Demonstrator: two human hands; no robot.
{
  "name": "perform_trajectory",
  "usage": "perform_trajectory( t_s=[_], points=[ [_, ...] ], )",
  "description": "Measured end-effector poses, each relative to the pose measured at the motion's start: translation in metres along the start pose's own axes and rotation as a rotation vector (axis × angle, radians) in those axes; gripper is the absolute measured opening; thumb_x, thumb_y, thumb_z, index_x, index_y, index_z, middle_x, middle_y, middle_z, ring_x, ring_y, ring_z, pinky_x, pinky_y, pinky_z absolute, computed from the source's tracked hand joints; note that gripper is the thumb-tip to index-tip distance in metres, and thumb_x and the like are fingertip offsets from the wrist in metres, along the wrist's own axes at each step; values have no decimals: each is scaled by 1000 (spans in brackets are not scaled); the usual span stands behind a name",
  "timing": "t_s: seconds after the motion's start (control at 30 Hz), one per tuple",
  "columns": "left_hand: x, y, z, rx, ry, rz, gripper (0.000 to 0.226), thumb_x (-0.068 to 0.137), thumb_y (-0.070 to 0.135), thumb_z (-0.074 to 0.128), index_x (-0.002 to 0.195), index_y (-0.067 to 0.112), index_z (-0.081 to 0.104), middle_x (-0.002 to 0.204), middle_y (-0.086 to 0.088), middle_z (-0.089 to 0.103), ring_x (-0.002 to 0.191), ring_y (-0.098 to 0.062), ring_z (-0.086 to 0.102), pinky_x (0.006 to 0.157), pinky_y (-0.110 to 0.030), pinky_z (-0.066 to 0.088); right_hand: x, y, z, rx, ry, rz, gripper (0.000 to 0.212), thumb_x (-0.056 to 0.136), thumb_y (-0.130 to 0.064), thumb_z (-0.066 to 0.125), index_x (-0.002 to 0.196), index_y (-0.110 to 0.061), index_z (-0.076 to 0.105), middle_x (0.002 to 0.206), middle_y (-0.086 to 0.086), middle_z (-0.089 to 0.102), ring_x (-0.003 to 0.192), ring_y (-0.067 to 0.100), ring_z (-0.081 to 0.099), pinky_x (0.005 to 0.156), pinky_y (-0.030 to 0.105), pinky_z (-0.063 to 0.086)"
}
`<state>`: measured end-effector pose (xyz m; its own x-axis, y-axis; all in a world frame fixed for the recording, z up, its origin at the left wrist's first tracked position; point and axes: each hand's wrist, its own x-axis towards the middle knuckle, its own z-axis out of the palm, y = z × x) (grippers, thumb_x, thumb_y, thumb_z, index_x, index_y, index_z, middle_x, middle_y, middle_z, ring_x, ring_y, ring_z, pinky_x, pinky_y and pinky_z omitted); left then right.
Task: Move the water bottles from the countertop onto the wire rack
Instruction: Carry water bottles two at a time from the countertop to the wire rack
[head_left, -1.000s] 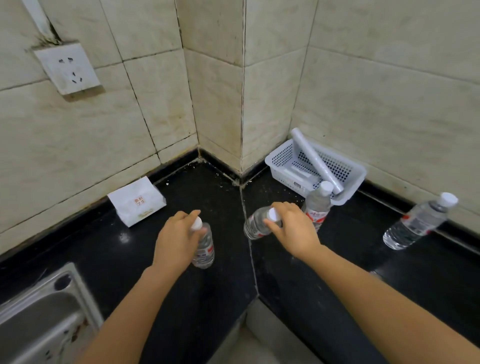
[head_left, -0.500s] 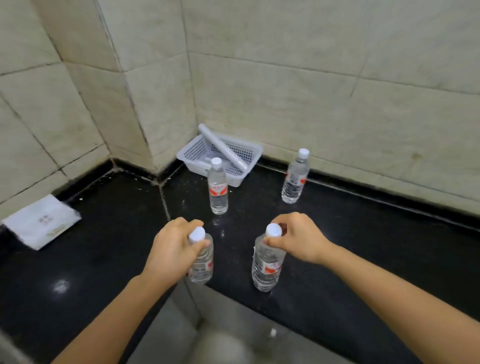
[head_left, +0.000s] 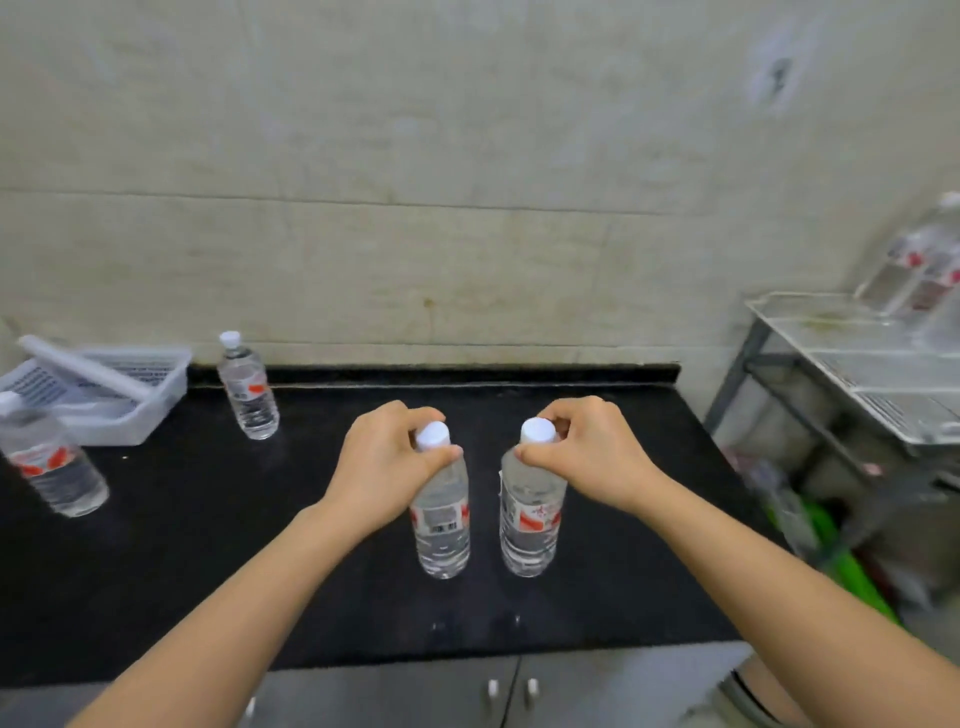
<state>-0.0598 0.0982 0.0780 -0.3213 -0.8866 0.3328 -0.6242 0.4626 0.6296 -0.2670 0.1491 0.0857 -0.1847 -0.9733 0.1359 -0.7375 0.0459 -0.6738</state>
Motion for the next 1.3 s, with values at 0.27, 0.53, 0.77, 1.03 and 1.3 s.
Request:
perform_trajectory(
  t_s=[0.27, 0.53, 0.77, 1.03, 1.3],
  points=[
    [69, 169, 96, -110, -142, 288, 23, 74, 31, 73, 79, 9, 69, 72, -13, 63, 72, -21, 56, 67, -34, 45, -25, 88, -168, -71, 319, 129, 23, 68, -33, 78, 61, -15, 64, 50, -7, 48, 51, 7, 43, 50, 25, 32],
    [148, 321, 177, -367, -174, 509, 16, 72, 26, 77, 78, 16, 67, 67, -10, 70, 73, -25, 66, 68, -40, 52, -28, 159, -327, -62, 568, 197, 21, 68, -29, 81, 71, -9, 73, 49, -8, 51, 46, 1, 42, 49, 20, 35],
    [211, 443, 249, -469, -176, 656, 17, 72, 28, 77, 75, 13, 69, 70, -14, 69, 65, -26, 64, 63, -42, 52, -21, 224, -453, -128, 745, 268, 32, 68, -29, 81, 66, 0, 68, 51, -4, 43, 46, 7, 35, 40, 19, 25],
    [247, 530, 362, -436, -294, 690, 31, 73, 33, 70, 73, 2, 66, 62, -20, 61, 53, -11, 40, 51, -35, 37, -7, 329, -546, -162, 821, 358, 35, 66, -25, 79, 78, 6, 69, 62, 5, 49, 59, 13, 42, 55, 28, 32],
    [255, 601, 468, -309, -320, 598, 14, 77, 30, 73, 83, 17, 70, 53, -1, 36, 48, -9, 31, 48, -21, 29, 13, 454, -619, -98, 736, 374, 32, 67, -23, 79, 80, 5, 70, 63, 5, 56, 59, 15, 49, 56, 29, 38]
  ],
)
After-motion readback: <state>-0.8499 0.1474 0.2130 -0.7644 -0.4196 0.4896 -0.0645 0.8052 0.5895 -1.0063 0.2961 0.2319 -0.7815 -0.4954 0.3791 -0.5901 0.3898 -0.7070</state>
